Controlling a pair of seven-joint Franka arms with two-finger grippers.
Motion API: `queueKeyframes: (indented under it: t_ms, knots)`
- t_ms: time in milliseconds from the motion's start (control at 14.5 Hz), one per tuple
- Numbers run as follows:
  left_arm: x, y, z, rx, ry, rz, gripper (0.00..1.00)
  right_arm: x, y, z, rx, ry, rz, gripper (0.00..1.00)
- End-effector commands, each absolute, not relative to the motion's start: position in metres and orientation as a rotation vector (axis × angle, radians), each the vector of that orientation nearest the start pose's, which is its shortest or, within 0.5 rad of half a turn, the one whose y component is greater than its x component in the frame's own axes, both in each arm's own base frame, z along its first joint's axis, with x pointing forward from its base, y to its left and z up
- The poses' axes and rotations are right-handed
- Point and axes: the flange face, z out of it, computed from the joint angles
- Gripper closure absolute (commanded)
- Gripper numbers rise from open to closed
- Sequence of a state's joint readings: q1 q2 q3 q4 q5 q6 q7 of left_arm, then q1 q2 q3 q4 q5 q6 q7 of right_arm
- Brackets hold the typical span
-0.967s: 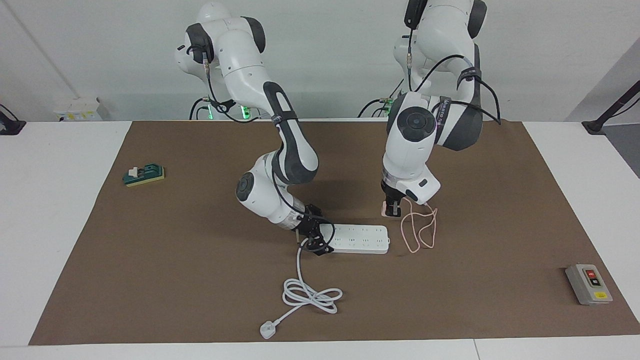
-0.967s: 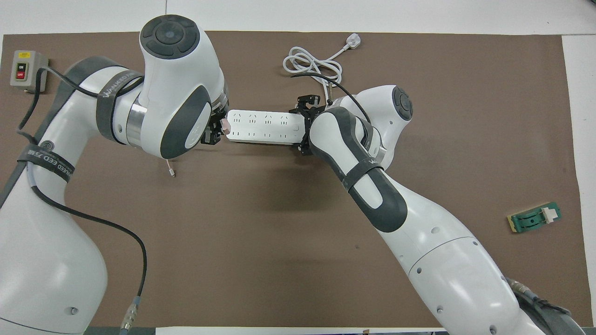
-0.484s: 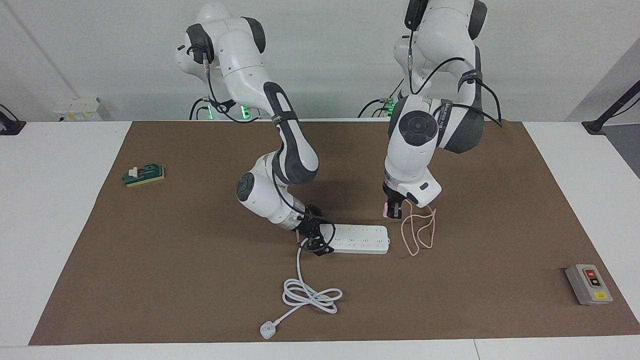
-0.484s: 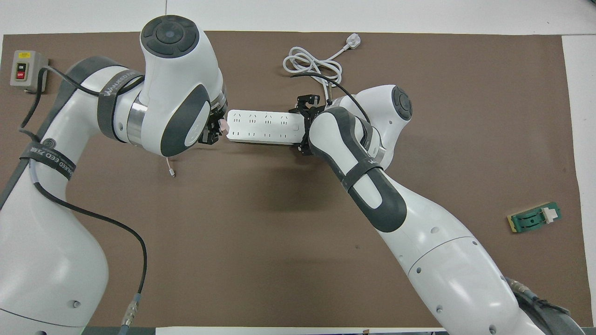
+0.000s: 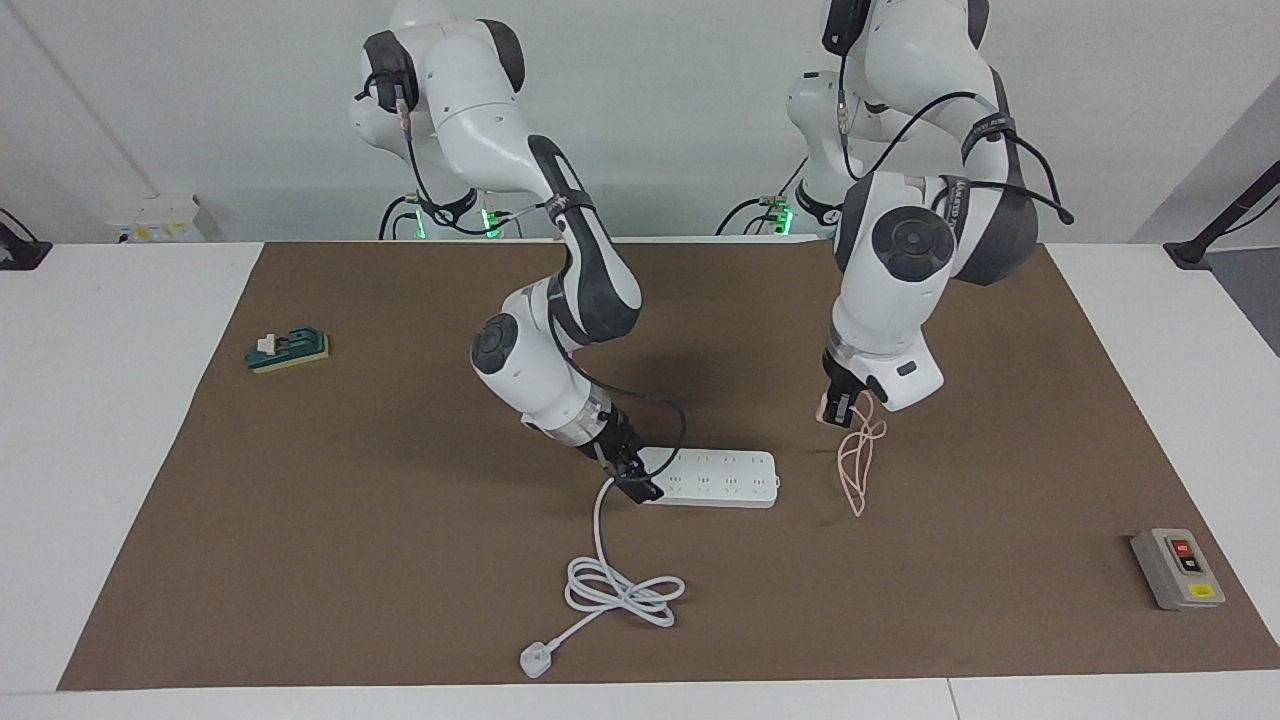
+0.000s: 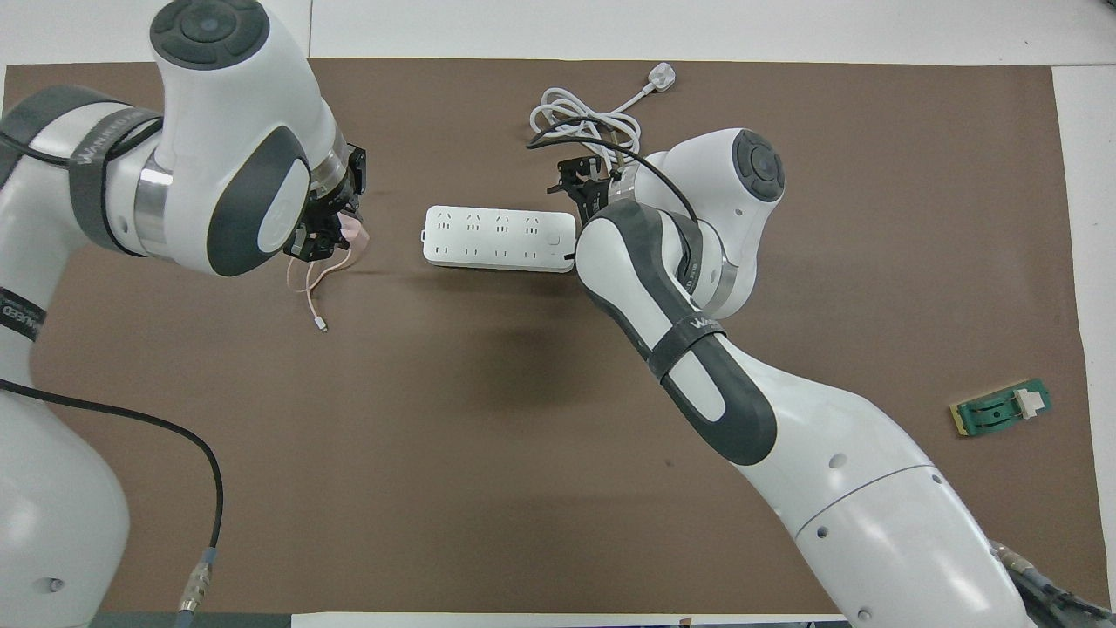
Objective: Unplug charger and place it aside
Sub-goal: 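Carry the charger away from the strip while the right gripper withdraws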
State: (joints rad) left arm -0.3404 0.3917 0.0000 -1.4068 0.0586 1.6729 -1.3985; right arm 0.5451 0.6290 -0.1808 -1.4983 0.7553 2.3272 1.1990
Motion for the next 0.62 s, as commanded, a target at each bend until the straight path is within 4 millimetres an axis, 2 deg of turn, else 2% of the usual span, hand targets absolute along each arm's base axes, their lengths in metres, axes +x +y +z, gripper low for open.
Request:
queueKeyframes:
  t_ms: [0,138,207,346,484,553]
  knots:
    - [0.614,-0.185,0.487,-2.707,-1.272,0.087,1.0,0.674,0.265,0.371,-2.191,1.475,0.256,0.0]
    - [0.606,-0.155,0.492,-2.782,-1.11,0.111,1.0,0.668,0.232,0.409,-2.209,1.473,0.308,0.0]
    - [0.601,-0.131,0.495,-2.822,-1.026,0.12,1.0,0.662,0.216,0.436,-2.265,1.442,0.26,0.0]
    - [0.592,-0.087,0.505,-2.9,-0.856,0.117,1.0,0.64,0.2,0.489,-2.481,1.328,0.083,0.0]
    - [0.586,-0.043,0.512,-2.963,-0.725,0.079,1.0,0.622,0.182,0.526,-2.621,1.263,-0.001,0.0]
    - [0.584,-0.022,0.509,-2.986,-0.666,0.065,1.0,0.617,0.164,0.539,-2.663,1.23,-0.006,0.0]
